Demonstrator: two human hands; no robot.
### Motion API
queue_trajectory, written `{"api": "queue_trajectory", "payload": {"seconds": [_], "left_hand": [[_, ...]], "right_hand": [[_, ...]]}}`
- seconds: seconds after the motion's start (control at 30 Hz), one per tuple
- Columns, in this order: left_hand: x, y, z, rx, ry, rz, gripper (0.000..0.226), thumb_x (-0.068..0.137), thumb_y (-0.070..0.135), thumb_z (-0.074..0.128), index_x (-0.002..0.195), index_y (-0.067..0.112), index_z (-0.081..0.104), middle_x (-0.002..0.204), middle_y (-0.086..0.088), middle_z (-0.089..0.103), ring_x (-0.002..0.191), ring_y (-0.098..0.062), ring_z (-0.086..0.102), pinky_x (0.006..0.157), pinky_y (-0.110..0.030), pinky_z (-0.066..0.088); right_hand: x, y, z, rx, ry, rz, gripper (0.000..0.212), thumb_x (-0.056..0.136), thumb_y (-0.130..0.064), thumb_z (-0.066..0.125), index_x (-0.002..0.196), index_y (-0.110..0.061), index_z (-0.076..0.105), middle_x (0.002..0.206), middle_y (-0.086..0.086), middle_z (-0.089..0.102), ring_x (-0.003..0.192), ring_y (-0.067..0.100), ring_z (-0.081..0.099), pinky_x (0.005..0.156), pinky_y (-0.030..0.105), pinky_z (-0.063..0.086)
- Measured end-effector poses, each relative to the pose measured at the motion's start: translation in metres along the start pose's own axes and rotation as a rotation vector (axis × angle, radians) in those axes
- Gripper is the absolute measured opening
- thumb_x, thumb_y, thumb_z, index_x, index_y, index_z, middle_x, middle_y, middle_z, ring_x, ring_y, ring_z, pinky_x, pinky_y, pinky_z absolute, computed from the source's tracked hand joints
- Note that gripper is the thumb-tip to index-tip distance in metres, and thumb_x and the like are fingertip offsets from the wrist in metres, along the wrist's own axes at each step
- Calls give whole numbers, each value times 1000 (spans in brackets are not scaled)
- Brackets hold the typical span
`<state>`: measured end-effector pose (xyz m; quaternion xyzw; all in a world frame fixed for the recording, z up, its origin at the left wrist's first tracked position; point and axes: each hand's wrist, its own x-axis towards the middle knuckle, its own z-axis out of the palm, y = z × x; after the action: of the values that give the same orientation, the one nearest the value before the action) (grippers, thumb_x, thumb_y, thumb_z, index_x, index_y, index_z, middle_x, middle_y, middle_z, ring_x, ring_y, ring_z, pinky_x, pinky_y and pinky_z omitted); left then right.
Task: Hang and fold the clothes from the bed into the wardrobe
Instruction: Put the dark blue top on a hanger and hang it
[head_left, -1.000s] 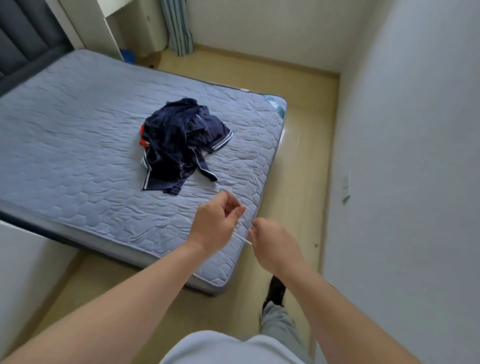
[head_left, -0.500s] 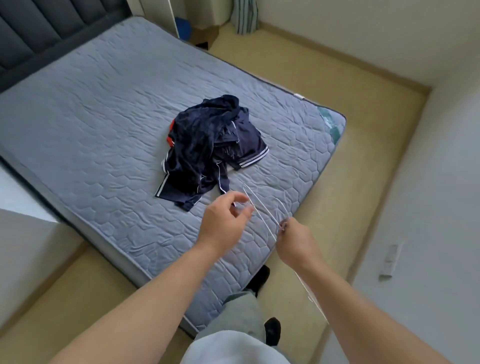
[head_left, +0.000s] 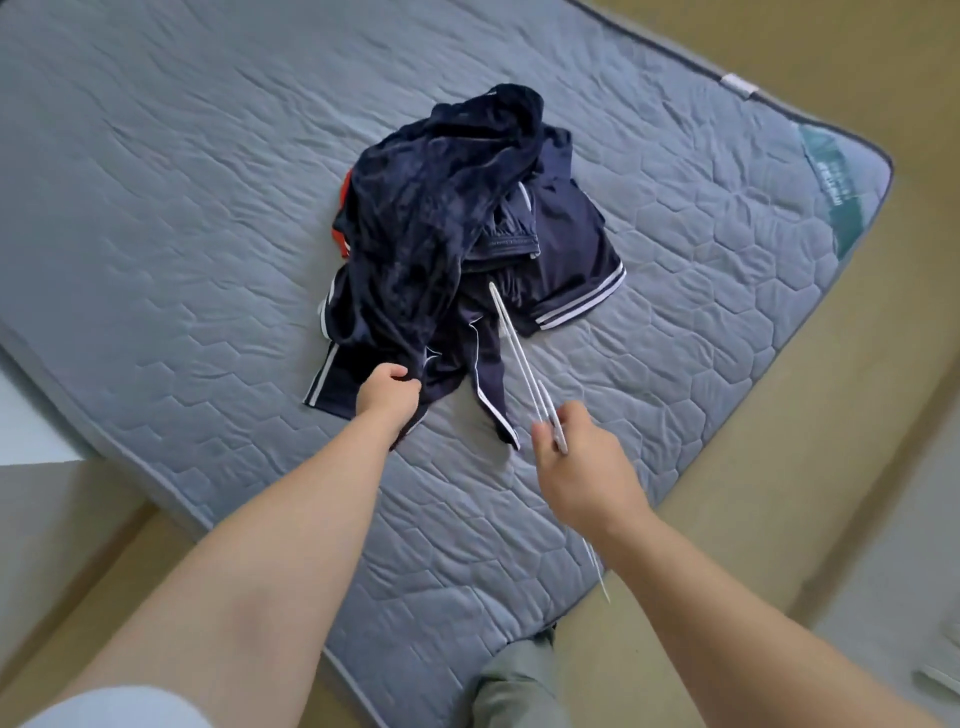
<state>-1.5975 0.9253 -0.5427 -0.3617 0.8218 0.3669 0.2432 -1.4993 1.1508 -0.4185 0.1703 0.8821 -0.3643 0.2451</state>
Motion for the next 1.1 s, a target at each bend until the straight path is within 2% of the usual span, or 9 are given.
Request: {"api": "queue_trajectory", "payload": {"seconds": [0.13, 0.3, 0.47, 0.53, 0.6, 0.67, 0.77, 0.9, 1.1], "left_hand": [[50, 2, 27, 73, -87, 19, 50, 83, 31, 70, 131, 32, 57, 133, -2, 58, 107, -21, 58, 88, -28, 44], [100, 11, 57, -215, -218, -108, 44, 90, 18, 68, 132, 26, 60, 141, 1, 54, 111, -12, 52, 95, -27, 36], [128, 15, 71, -301, -145, -260, 41, 92, 14, 66, 130, 3, 57, 132, -15, 59, 123, -28, 54, 100, -35, 41], [124, 9, 68, -420, -16, -294, 20, 86, 11, 71, 105, 5, 68, 103, -12, 70, 96, -24, 66, 90, -35, 53], [105, 7, 53, -552, 179, -316, 9, 82, 10, 73, 85, 18, 70, 81, 1, 68, 65, -13, 61, 61, -26, 53], [85, 7, 32, -638, 256, -280, 18, 86, 8, 70, 101, 18, 71, 91, -1, 71, 73, -16, 65, 62, -27, 56], [42, 18, -6, -824, 97, -188, 25, 96, -3, 51, 107, 12, 68, 110, -12, 69, 94, -26, 68, 80, -38, 59], [-44, 53, -59, -916, -138, -31, 39, 101, -3, 35, 104, 16, 68, 107, -6, 71, 94, -19, 68, 76, -32, 56], [-161, 94, -105, -909, -144, 175, 33, 99, 2, 40, 95, 14, 70, 87, -1, 76, 83, -17, 71, 71, -32, 58]], "right_hand": [[50, 4, 20, 29, -6, -74, 24, 101, -45, 37, 93, -22, 36, 77, -3, 58, 74, 26, 56, 63, 42, 42], [94, 18, 45, 59, -31, -71, 19, 101, -47, 36, 103, -28, 36, 75, -11, 58, 77, 22, 59, 69, 42, 47], [111, 29, 58, 53, -43, -92, 17, 101, -47, 36, 99, -30, 36, 71, -12, 56, 70, 14, 55, 60, 37, 37], [110, 29, 57, 55, -57, -84, 18, 101, -46, 37, 102, -28, 39, 75, -11, 58, 73, 17, 57, 62, 37, 38], [101, 25, 50, 68, -68, -63, 19, 101, -46, 38, 106, -28, 42, 81, -11, 60, 79, 19, 59, 68, 39, 44], [87, 17, 39, 90, -76, -54, 19, 101, -46, 39, 107, -29, 43, 83, -12, 61, 81, 15, 60, 71, 39, 47], [60, 1, 17, 66, -90, -52, 21, 101, -46, 38, 112, -29, 42, 76, -10, 60, 71, 7, 57, 59, 33, 43], [15, -29, -24, 82, -90, -48, 29, 101, -46, 36, 121, -25, 40, 82, -4, 63, 74, 15, 61, 59, 36, 44], [-42, -66, -69, 95, 10, -114, 21, 101, -44, 36, 109, -25, 36, 79, -9, 56, 71, 11, 55, 59, 34, 35]]}}
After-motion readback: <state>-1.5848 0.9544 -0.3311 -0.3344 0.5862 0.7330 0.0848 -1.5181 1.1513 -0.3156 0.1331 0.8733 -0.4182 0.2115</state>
